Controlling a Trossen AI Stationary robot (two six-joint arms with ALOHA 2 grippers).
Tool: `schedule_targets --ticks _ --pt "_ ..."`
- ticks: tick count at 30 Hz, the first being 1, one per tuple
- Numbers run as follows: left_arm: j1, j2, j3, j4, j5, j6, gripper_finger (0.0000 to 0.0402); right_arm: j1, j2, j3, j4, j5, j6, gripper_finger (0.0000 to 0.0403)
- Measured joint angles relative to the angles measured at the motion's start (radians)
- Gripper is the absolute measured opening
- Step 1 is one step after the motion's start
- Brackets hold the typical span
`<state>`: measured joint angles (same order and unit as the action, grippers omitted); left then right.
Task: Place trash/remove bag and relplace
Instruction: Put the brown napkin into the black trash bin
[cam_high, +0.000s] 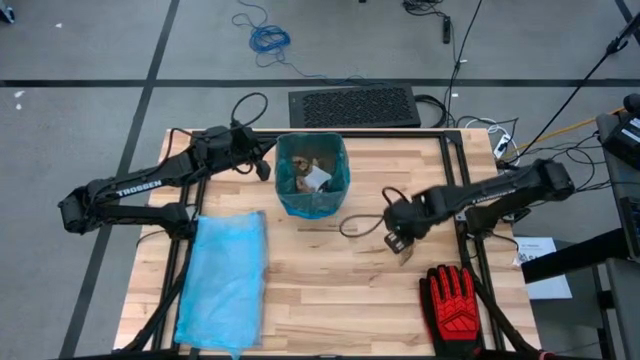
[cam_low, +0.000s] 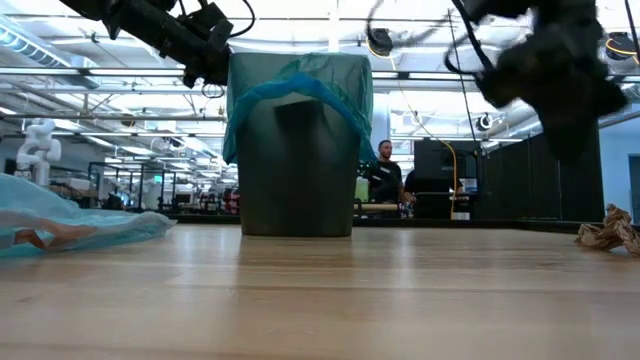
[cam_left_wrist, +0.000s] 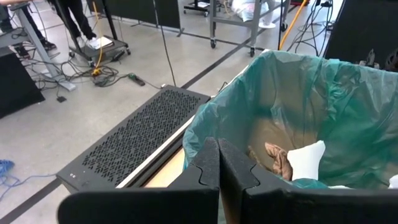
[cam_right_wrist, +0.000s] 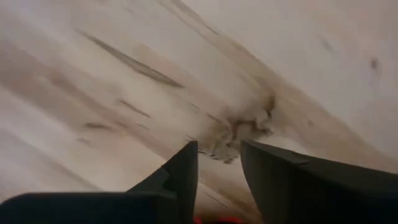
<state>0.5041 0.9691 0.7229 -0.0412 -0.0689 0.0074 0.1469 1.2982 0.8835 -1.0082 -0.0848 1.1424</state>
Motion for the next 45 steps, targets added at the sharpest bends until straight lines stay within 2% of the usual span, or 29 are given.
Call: schedule_targets --ticks 6,10,16,19,21,24,28,29,33,38,45 --pt "0.000 0.009 0.000 -0.010 0.000 -0.007 0.0000 0.060 -0.003 -0.133 0.040 0.002 0.173 0.0190" --pt "0.000 0.035 0.000 -0.015 0.000 -0.028 0.0000 0.074 -0.003 -0.192 0.074 0.004 0.233 0.0231" --pt "0.000 0.074 0.000 -0.003 0.000 -0.028 0.0000 0.074 -0.003 -0.264 0.318 0.006 0.229 0.0246" --pt "-0.001 0.081 -0.001 0.008 0.000 -0.028 0.0000 0.074 -0.003 -0.288 0.344 0.006 0.226 0.0229" --pt "0.000 0.081 0.000 0.013 0.000 -0.028 0.0000 0.074 -0.003 -0.300 0.347 0.006 0.227 0.0202" --pt "-0.001 0.082 0.000 0.007 0.000 -0.028 0.0000 0.076 -0.003 -0.311 0.333 0.005 0.218 0.0138" --pt "0.000 0.082 0.000 0.009 0.000 -0.028 0.0000 0.076 -0.003 -0.311 0.344 0.008 0.163 0.0026" --pt "0.000 0.082 0.000 0.010 0.000 -0.028 0.0000 0.076 -0.003 -0.309 0.349 0.010 0.148 0.0015" --pt "0.000 0.082 0.000 0.010 0.000 -0.027 0.0000 0.076 -0.003 -0.272 0.339 0.008 0.084 0.0010" --pt "0.000 0.082 0.023 -0.017 0.000 -0.027 0.0000 0.075 -0.015 -0.136 0.227 0.050 -0.027 0.0003" --pt "0.000 0.082 0.066 -0.023 0.000 0.001 0.0000 0.018 -0.076 0.128 0.033 0.287 -0.248 0.0001"
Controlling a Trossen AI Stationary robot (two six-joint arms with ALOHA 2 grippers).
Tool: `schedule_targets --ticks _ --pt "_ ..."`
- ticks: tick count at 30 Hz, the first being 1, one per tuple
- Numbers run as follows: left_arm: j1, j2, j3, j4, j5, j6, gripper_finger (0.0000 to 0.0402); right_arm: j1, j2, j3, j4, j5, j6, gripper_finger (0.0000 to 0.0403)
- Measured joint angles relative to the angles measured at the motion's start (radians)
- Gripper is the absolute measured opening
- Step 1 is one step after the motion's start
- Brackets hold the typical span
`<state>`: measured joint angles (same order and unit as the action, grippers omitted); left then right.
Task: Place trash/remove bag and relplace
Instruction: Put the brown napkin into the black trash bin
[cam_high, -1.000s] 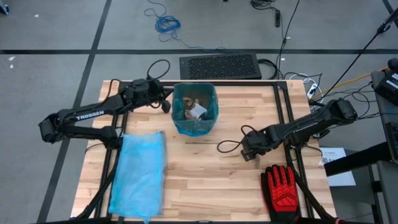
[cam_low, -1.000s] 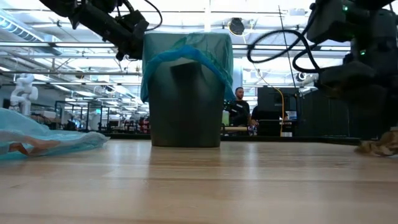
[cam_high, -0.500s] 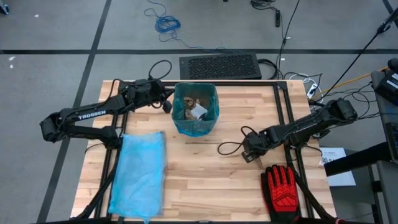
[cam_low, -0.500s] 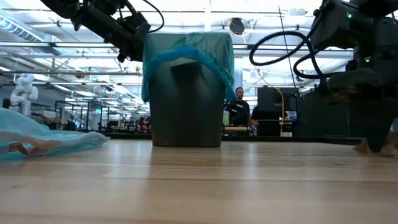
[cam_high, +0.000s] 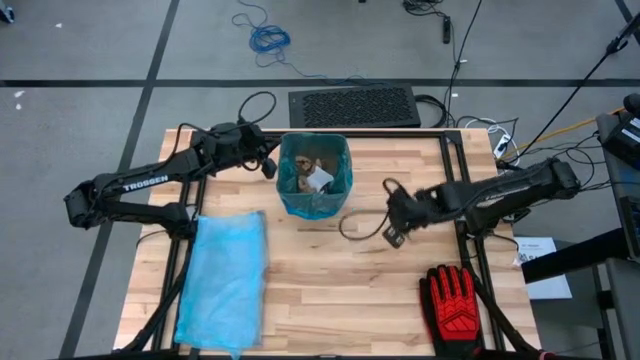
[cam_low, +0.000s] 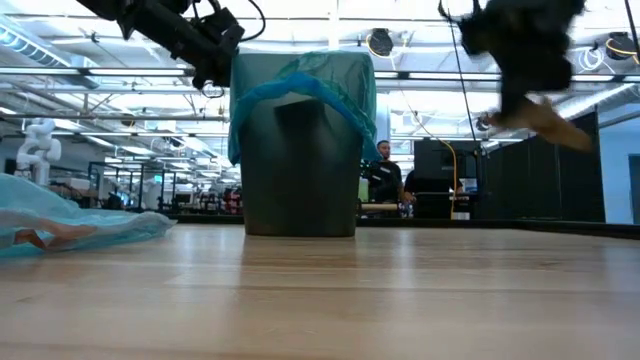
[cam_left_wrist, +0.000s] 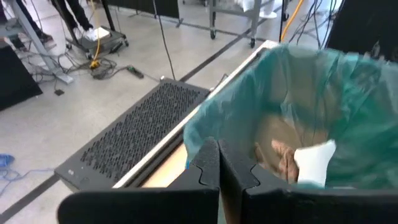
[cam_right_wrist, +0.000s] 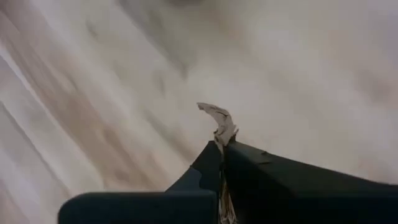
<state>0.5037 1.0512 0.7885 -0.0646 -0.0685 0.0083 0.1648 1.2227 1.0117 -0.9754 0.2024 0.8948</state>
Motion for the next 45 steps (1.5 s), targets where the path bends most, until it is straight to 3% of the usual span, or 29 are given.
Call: schedule_targets --ticks 4,8,12,16,22,27,30,35,40,45 --pt "0.000 0.000 0.027 0.002 0.000 0.029 0.0000 -0.068 -0.007 0.146 0.029 0.133 -0.209 0.0001" --pt "0.000 -0.001 0.038 0.005 0.000 0.034 0.0000 -0.149 -0.007 0.233 0.266 0.159 -0.482 0.0000" --pt "0.000 -0.001 0.038 0.002 -0.001 0.034 0.0000 -0.249 0.007 0.246 0.575 0.060 -0.716 0.0000" --pt "0.000 -0.001 0.038 -0.011 -0.013 0.034 0.0000 -0.355 0.074 0.246 0.751 -0.080 -0.805 0.0000" --pt "0.000 -0.001 0.038 -0.020 -0.016 0.023 0.0000 -0.450 0.230 0.245 0.900 -0.246 -0.812 0.0000" --pt "0.001 -0.001 0.038 -0.027 -0.017 0.005 0.0000 -0.480 0.355 0.302 0.875 -0.288 -0.792 0.0008" --pt "0.001 -0.001 0.038 -0.030 -0.017 0.006 0.0000 -0.480 0.414 0.339 0.837 -0.305 -0.834 0.0037" --pt "0.001 -0.001 0.038 -0.028 -0.017 0.028 0.0000 -0.479 0.472 0.392 0.833 -0.310 -0.836 0.0118" --pt "-0.009 -0.001 0.038 -0.026 -0.016 0.133 0.0000 -0.487 0.474 0.436 0.824 -0.309 -0.867 0.0196" --pt "-0.036 -0.024 0.038 -0.029 0.009 0.225 0.0000 -0.493 0.433 0.485 0.746 -0.310 -0.934 0.0236"
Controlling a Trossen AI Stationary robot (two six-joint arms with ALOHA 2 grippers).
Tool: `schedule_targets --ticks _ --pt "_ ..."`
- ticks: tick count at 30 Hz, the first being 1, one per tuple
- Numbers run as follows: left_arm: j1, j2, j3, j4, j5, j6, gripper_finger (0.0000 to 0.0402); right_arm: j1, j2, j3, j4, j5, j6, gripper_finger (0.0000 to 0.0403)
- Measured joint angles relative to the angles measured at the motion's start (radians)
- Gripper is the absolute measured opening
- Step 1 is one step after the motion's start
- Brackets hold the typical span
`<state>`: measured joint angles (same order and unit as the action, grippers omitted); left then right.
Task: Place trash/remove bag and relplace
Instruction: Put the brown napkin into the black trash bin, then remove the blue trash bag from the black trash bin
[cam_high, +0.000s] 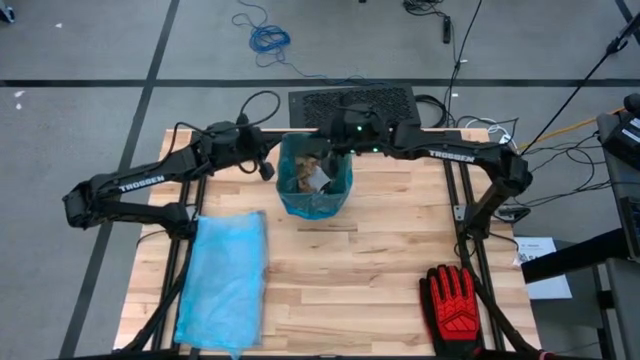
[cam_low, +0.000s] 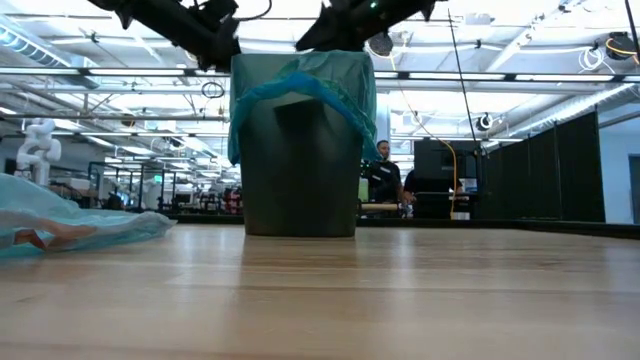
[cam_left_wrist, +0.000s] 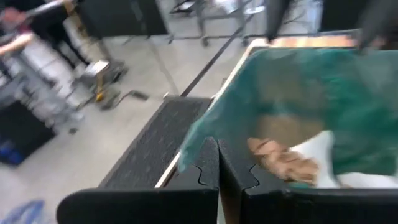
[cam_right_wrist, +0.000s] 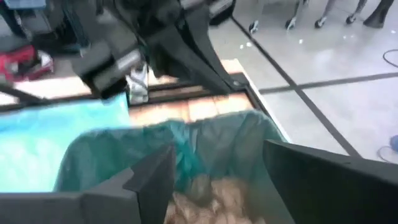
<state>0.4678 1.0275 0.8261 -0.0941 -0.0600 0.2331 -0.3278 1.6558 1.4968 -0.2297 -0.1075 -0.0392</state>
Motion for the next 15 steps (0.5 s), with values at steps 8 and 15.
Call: schedule_targets --ticks 8,15 --pt "-0.120 -0.107 0.000 -0.058 0.044 0.136 0.0000 0.000 -0.109 0.010 -0.205 0.003 -0.066 0.0237" --pt "-0.333 -0.122 0.000 -0.151 0.060 0.238 0.0000 -0.014 -0.156 0.010 -0.364 0.033 -0.094 0.0233"
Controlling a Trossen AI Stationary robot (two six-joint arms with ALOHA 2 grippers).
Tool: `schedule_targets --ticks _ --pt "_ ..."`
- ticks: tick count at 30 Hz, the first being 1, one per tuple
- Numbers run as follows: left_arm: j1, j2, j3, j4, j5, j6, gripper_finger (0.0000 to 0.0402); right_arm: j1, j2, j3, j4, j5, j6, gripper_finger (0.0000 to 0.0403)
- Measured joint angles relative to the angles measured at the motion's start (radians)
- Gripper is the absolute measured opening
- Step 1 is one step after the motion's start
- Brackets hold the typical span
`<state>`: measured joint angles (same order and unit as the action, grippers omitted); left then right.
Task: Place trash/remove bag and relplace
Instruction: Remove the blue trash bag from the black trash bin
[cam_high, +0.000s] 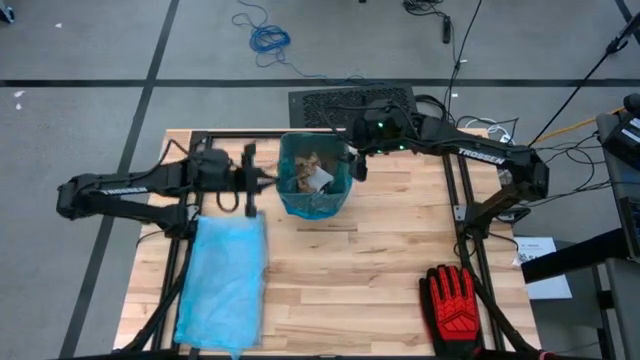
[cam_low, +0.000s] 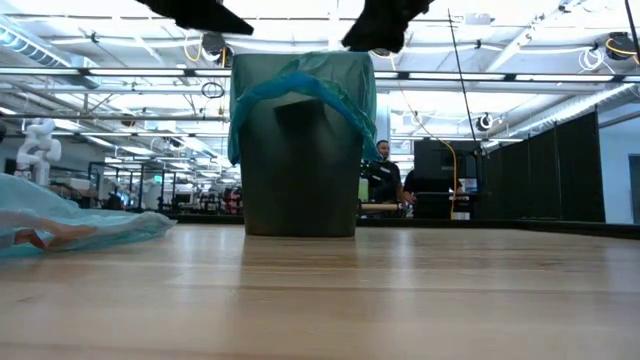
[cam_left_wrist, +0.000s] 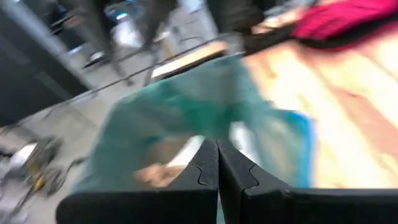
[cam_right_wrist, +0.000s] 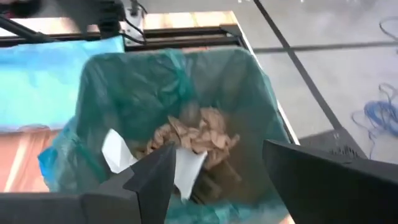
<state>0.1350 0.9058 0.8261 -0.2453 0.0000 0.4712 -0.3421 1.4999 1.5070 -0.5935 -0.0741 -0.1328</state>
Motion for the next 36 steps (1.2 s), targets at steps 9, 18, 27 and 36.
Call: schedule_targets --ticks 9,18,27,36 --pt "-0.224 0.120 0.000 0.000 -0.113 0.006 0.0010 -0.006 -0.002 -0.001 -0.048 -0.002 0.051 0.0232" --pt "-0.292 0.301 0.000 0.040 -0.341 -0.017 0.0082 0.023 -0.002 -0.001 -0.047 -0.002 0.045 0.0232" --pt "-0.308 0.390 0.000 0.132 -0.384 -0.020 0.0131 0.022 -0.002 -0.001 -0.048 -0.002 0.028 0.0232" --pt "-0.310 0.437 0.000 0.133 -0.563 -0.046 0.0130 0.021 -0.002 -0.001 -0.048 -0.002 0.012 0.0232"
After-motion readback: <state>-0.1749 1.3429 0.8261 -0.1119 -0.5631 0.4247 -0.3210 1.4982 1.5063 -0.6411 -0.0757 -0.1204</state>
